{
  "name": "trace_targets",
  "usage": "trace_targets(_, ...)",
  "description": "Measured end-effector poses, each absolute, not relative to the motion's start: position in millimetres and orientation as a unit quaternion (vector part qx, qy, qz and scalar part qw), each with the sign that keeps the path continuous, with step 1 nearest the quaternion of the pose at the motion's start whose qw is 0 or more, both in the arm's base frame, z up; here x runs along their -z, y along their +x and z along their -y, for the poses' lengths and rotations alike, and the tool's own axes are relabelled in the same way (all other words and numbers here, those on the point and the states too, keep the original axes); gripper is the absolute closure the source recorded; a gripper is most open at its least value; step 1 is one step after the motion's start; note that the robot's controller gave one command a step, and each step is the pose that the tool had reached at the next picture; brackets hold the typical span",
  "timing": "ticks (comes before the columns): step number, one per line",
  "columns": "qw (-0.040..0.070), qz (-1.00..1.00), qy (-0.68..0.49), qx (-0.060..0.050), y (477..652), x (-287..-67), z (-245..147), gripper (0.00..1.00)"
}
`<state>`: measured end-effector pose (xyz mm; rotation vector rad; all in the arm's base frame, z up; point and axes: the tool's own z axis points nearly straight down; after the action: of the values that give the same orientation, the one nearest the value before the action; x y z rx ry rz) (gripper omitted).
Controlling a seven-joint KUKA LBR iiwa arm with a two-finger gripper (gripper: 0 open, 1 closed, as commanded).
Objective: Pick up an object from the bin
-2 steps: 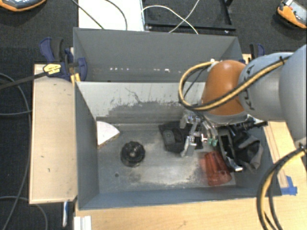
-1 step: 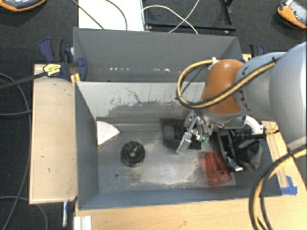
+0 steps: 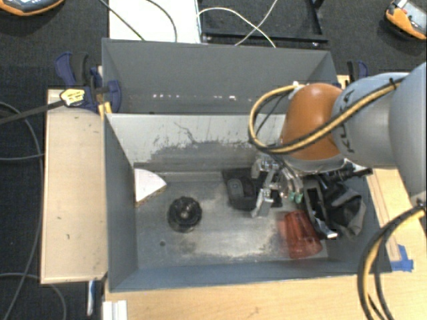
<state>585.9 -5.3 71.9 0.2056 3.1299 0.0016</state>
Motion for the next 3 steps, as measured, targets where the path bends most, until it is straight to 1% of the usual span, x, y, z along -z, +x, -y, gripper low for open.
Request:
trace_targets(1,0.005,-0.977,0.215,-0.002,588.4,-72.0,4.3,1.00)
trace_targets(3,0.005,-0.977,0.214,-0.002,588.0,-74.1,4.3,1.00)
